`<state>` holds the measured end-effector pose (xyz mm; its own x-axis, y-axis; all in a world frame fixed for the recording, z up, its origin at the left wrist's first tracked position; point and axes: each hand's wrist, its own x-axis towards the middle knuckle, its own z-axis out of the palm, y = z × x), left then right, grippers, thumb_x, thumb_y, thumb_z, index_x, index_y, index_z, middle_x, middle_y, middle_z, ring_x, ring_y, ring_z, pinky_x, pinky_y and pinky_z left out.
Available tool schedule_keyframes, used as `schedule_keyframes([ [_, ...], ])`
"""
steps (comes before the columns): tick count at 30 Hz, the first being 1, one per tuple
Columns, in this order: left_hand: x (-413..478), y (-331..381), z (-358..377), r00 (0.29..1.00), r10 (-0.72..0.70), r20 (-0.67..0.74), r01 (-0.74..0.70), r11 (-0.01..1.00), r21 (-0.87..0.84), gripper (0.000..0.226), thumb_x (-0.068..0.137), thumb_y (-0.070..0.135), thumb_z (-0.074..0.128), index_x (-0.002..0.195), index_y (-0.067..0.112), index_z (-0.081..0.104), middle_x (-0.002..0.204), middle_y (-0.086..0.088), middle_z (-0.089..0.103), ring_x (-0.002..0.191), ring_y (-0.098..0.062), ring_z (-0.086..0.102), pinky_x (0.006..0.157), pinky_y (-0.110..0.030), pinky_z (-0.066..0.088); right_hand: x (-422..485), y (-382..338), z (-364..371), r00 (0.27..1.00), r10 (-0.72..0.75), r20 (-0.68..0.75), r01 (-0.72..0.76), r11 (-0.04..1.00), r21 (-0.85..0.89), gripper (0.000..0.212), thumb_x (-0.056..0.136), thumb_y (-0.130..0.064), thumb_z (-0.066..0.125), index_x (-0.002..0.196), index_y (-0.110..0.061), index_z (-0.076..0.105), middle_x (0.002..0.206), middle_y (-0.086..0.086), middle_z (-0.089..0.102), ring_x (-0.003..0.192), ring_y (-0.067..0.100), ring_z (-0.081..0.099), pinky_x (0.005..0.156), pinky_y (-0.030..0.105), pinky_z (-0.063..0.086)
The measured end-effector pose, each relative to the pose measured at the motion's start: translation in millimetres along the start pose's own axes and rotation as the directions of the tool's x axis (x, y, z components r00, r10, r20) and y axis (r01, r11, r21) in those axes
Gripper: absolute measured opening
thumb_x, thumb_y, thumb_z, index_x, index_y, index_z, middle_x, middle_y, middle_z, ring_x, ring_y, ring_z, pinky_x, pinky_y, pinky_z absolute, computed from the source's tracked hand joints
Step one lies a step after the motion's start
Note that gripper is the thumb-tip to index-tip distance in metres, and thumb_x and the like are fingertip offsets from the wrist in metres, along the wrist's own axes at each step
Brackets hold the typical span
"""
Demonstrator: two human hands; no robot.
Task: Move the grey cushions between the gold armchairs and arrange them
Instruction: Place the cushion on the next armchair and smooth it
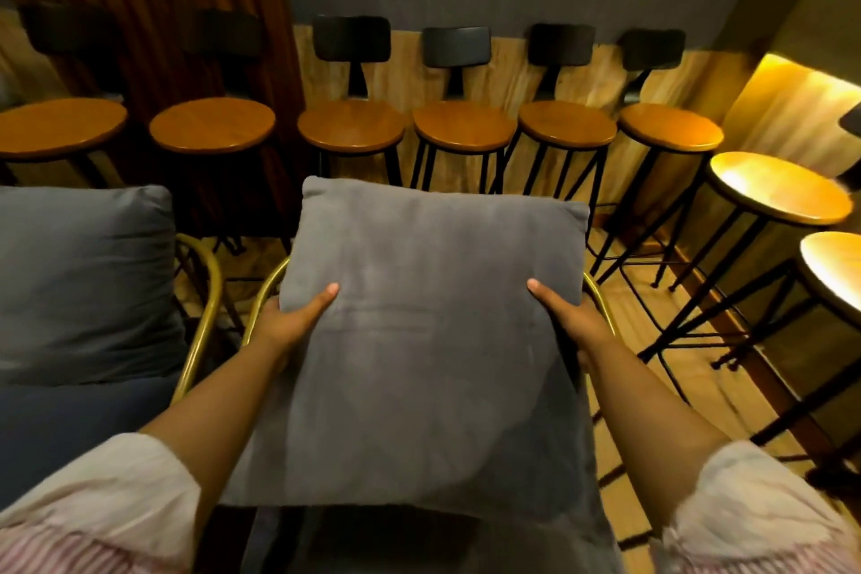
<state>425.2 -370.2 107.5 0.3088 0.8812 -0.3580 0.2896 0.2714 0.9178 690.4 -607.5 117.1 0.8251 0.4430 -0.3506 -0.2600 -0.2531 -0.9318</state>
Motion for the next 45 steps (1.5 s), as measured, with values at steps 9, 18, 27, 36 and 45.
schedule_keyframes([
  [9, 128.3, 55.7, 58.3, 0.990, 0.096, 0.099, -0.102, 0.993, 0.057, 0.091, 0.068, 0.022, 0.084, 0.144, 0.014, 0.035, 0.148, -0.007, 0.044, 0.133, -0.033, 0.045, 0.099, -0.041, 0.044, 130.9, -65.2, 33.7, 0.999, 0.036, 0.022, -0.038, 0.994, 0.098, 0.102, 0.055, -0.054, 0.084, 0.142, -0.025, 0.039, 0.140, 0.000, 0.050, 0.120, 0.028, 0.049, 0.091, 0.049, 0.041],
  [18, 193.5, 27.8, 102.0, 0.986, 0.110, 0.122, -0.107, 0.994, -0.027, 0.130, 0.042, 0.058, 0.083, 0.148, 0.035, 0.011, 0.153, -0.005, 0.033, 0.137, -0.032, 0.038, 0.106, -0.056, 0.040, 190.8, -32.2, 51.7, 0.983, -0.159, -0.097, 0.175, 0.967, 0.183, 0.131, 0.026, -0.063, 0.085, 0.141, -0.031, 0.034, 0.137, -0.008, 0.050, 0.124, 0.022, 0.048, 0.099, 0.048, 0.042],
  [27, 215.9, -58.5, 126.7, 0.998, 0.021, 0.059, -0.030, 0.988, 0.150, 0.119, 0.067, 0.032, 0.083, 0.151, 0.012, 0.001, 0.159, -0.009, 0.020, 0.144, -0.030, 0.027, 0.118, -0.044, 0.026, 217.3, 62.2, 47.4, 0.978, -0.172, -0.118, 0.179, 0.982, 0.055, 0.114, 0.042, -0.066, 0.082, 0.139, -0.027, 0.039, 0.142, -0.001, 0.051, 0.127, 0.021, 0.050, 0.106, 0.049, 0.043],
  [36, 224.9, -60.7, 121.0, 0.990, 0.089, 0.110, -0.122, 0.932, 0.340, 0.125, 0.053, 0.070, 0.074, 0.149, 0.013, 0.020, 0.156, -0.009, 0.032, 0.140, -0.031, 0.036, 0.114, -0.046, 0.033, 226.3, 68.3, 57.1, 0.945, -0.177, -0.277, 0.162, 0.984, -0.074, 0.083, 0.072, -0.060, 0.068, 0.141, -0.024, 0.039, 0.144, 0.001, 0.049, 0.131, 0.024, 0.047, 0.111, 0.042, 0.038],
  [45, 218.2, -72.8, 128.7, 0.992, -0.058, 0.111, 0.025, 0.959, 0.282, 0.112, 0.070, 0.052, 0.074, 0.153, 0.013, 0.009, 0.160, -0.007, 0.021, 0.144, -0.032, 0.028, 0.115, -0.042, 0.029, 212.8, 86.8, 55.2, 0.978, -0.049, -0.201, 0.029, 0.994, -0.102, 0.080, 0.084, -0.054, 0.059, 0.149, -0.021, 0.026, 0.152, 0.006, 0.038, 0.139, 0.030, 0.037, 0.114, 0.044, 0.032],
])
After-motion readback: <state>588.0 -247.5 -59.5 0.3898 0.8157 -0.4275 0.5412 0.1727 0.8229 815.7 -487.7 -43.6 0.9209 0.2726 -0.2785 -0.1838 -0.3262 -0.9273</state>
